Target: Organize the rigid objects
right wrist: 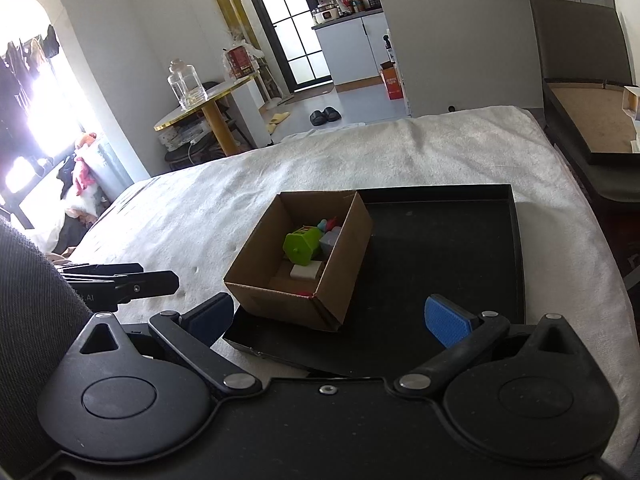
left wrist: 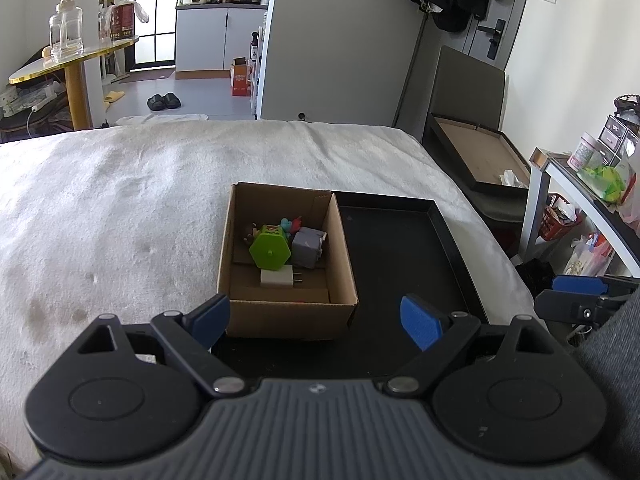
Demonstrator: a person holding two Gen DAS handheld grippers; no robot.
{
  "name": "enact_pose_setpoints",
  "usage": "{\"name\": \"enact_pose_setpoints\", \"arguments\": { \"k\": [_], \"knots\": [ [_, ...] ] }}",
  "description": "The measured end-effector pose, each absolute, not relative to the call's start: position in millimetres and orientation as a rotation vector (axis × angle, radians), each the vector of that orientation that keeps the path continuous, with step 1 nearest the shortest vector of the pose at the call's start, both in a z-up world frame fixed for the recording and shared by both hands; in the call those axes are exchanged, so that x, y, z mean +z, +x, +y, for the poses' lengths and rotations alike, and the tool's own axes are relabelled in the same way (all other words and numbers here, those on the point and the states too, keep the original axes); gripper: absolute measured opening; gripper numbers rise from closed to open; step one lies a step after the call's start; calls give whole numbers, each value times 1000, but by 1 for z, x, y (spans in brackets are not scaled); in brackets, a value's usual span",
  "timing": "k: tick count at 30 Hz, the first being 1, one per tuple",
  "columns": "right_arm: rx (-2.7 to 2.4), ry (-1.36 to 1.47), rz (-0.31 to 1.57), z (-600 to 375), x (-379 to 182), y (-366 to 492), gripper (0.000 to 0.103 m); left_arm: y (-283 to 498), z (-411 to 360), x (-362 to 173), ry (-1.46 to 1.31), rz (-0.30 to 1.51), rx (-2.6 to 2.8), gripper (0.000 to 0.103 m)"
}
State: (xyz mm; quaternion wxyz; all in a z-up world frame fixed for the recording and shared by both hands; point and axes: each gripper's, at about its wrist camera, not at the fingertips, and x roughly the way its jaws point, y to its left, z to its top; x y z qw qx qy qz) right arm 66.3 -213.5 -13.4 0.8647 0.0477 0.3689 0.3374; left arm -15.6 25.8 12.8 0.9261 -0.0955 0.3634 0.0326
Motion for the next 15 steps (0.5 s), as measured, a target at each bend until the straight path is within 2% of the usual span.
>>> {"name": "enact_pose_setpoints", "arguments": {
  "k": [15],
  "knots": [
    [708, 99, 772, -214, -13, 67, 103, -15, 22, 14, -176, 745, 71, 91]
  ]
}}
